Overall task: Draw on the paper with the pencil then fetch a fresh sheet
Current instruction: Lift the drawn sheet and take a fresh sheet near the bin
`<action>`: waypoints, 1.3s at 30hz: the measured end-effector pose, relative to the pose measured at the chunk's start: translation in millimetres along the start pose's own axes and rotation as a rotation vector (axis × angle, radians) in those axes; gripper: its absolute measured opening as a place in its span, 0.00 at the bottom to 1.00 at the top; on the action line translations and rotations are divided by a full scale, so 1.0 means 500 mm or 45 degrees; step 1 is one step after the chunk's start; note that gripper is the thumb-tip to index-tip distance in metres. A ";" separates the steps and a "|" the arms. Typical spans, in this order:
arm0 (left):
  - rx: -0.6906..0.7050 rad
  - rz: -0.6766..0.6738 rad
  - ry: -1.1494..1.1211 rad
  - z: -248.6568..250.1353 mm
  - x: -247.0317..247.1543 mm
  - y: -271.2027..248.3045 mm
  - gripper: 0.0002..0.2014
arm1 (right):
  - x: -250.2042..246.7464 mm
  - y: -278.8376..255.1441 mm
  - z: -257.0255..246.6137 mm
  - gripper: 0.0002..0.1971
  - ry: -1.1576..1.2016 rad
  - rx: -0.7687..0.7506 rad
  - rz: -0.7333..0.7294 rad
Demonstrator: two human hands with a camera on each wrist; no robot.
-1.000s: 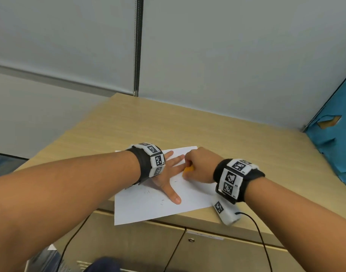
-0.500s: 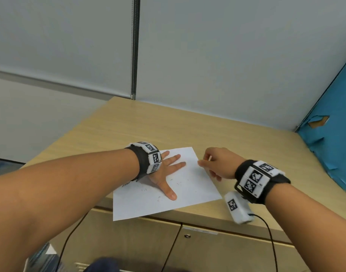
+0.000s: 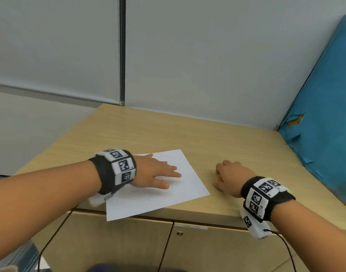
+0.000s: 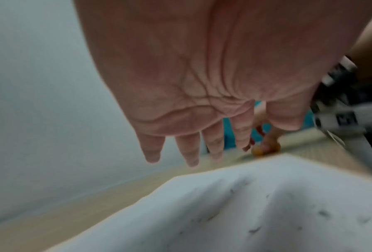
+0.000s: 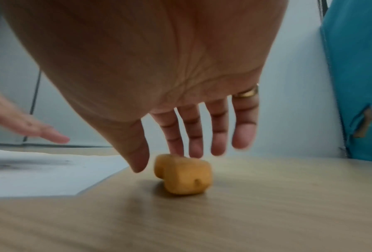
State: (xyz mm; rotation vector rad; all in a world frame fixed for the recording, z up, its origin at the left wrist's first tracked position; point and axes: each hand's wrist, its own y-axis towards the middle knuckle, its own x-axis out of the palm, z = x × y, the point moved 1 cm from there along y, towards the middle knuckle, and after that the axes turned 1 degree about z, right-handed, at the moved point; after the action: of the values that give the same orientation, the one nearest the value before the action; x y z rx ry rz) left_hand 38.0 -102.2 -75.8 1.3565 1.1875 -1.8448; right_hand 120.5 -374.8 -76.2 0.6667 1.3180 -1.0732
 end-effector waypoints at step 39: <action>-0.602 1.441 -2.289 -0.092 0.360 -0.501 0.29 | 0.046 -0.155 -0.317 0.34 1.548 -0.133 -0.586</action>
State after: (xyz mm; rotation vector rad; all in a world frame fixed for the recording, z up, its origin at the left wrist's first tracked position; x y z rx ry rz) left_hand -209.2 64.3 -167.4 -0.2470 -0.2059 -0.9965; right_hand -19.2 -271.1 -113.5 1.0213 2.6494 -0.9269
